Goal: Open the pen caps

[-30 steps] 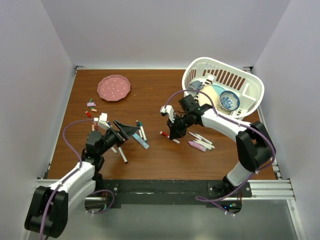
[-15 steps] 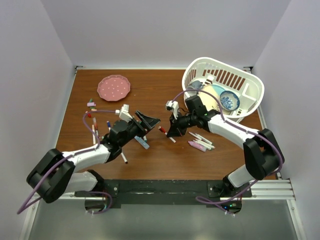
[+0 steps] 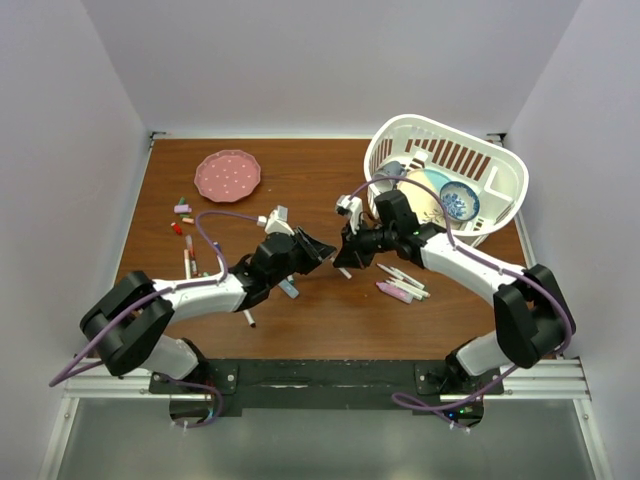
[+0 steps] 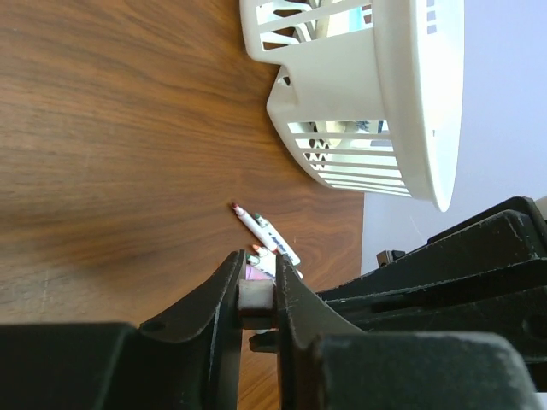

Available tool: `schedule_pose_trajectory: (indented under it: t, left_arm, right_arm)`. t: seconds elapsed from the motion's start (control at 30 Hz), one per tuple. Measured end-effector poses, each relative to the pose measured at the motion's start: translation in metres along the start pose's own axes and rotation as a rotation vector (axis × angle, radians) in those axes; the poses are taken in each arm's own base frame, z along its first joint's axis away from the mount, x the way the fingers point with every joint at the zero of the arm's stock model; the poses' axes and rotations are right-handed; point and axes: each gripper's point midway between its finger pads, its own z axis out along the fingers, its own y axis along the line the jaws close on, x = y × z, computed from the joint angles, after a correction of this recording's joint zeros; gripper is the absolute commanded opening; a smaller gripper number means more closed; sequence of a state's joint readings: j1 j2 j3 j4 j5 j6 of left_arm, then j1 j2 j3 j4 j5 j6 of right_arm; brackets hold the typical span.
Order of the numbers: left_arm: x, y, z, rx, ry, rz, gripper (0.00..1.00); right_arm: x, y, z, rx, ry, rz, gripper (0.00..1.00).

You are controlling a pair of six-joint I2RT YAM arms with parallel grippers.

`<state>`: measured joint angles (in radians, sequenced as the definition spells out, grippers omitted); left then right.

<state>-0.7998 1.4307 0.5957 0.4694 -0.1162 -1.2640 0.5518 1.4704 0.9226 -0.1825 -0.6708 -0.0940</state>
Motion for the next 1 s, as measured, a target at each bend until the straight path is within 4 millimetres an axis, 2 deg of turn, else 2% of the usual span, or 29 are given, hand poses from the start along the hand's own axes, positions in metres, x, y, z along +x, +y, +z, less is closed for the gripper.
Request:
schedule_pose_trajectory:
  t: [0.03, 0.13, 0.2, 0.3, 0.33, 0.37, 0.47, 0.5, 0.67, 0.77, 0.83, 0.93, 1.0]
  left_arm:
    - [-0.001, 0.001, 0.001, -0.007, -0.003, 0.004, 0.02]
    - [-0.003, -0.002, 0.003, -0.012, -0.013, 0.022, 0.0]
    - [-0.004, -0.003, 0.003, -0.012, -0.02, 0.037, 0.0]
    - [-0.005, -0.004, 0.003, -0.008, -0.024, 0.062, 0.0]
    - [-0.005, -0.005, 0.003, -0.003, -0.026, 0.076, 0.0]
    - [-0.006, -0.006, 0.003, 0.006, -0.027, 0.084, 0.0]
    - [-0.005, -0.019, 0.002, 0.062, -0.017, 0.106, 0.0]
    - [-0.004, -0.021, 0.002, 0.079, -0.01, 0.117, 0.0]
    - [-0.005, -0.025, 0.002, 0.114, -0.009, 0.135, 0.0]
    - [-0.02, -0.025, 0.001, 0.129, -0.005, 0.119, 0.0]
    - [-0.038, -0.028, -0.005, 0.155, 0.002, 0.096, 0.0]
    - [-0.07, -0.037, -0.016, 0.187, 0.008, 0.068, 0.0]
    - [-0.093, -0.051, -0.021, 0.198, 0.007, 0.071, 0.0]
  right_arm:
    - [0.0, -0.001, -0.001, 0.007, -0.003, -0.002, 0.0]
    - [-0.002, -0.001, -0.003, 0.015, -0.014, -0.009, 0.0]
    - [-0.002, -0.001, -0.003, 0.015, -0.018, -0.016, 0.27]
    - [-0.003, 0.001, -0.003, 0.0, -0.021, -0.022, 0.44]
    - [-0.003, 0.003, -0.003, -0.012, -0.022, -0.025, 0.45]
    - [-0.003, 0.005, -0.003, -0.025, -0.023, -0.026, 0.44]
    - [-0.004, 0.01, -0.002, -0.054, -0.027, -0.027, 0.18]
    - [-0.004, 0.008, -0.001, -0.051, -0.027, -0.022, 0.0]
    - [-0.004, 0.004, -0.001, -0.059, -0.033, 0.009, 0.0]
    - [-0.012, 0.003, 0.0, -0.059, -0.063, -0.015, 0.0]
    - [-0.023, 0.004, 0.002, -0.063, -0.105, -0.056, 0.0]
    - [-0.057, 0.004, 0.002, -0.053, -0.203, -0.155, 0.0]
    - [-0.08, 0.003, 0.0, -0.035, -0.266, -0.217, 0.0]
